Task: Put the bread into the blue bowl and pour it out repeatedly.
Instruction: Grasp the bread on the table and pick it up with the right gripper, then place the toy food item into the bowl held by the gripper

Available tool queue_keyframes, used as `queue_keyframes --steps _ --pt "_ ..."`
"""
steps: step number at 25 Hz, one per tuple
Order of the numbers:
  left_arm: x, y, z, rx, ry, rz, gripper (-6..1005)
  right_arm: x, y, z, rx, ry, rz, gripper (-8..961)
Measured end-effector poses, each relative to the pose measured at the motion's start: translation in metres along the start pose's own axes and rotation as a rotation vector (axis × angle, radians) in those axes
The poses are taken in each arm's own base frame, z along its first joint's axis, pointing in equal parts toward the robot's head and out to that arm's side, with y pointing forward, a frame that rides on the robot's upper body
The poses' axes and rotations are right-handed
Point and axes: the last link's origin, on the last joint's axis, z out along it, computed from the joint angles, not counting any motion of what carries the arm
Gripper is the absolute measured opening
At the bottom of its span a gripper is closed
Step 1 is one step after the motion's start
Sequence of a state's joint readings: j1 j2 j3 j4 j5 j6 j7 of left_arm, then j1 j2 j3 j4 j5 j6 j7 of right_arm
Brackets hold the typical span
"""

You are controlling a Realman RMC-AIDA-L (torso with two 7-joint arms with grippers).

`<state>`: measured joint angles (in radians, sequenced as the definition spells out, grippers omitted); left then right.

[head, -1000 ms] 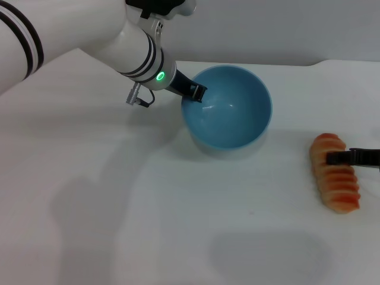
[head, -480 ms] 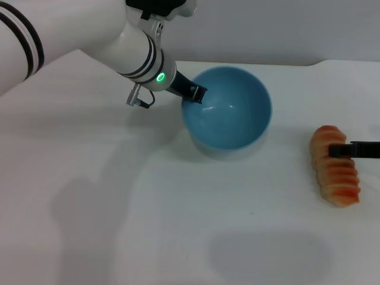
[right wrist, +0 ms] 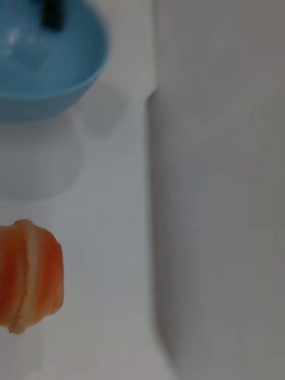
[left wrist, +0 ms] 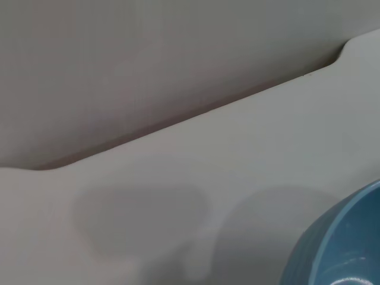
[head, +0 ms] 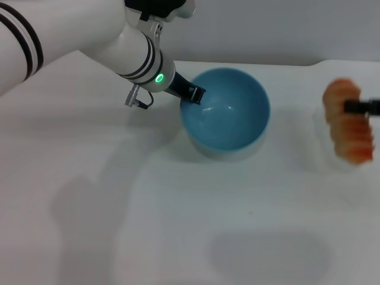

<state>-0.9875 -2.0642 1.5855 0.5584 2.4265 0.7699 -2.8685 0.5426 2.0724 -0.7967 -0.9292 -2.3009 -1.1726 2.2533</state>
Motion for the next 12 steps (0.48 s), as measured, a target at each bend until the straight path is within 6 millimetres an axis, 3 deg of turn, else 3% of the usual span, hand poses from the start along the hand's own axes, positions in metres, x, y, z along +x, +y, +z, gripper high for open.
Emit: queue_keyframes --steps 5,12 --pt "0.0 0.006 0.001 -0.009 -0.012 0.017 -1 -0.031 0.022 -0.013 -0.098 -0.106 -0.096 263" --pt "-0.003 0.026 0.002 -0.061 -0.055 0.047 0 -0.051 0.066 0.0 -0.278 -0.219 -0.295 210"
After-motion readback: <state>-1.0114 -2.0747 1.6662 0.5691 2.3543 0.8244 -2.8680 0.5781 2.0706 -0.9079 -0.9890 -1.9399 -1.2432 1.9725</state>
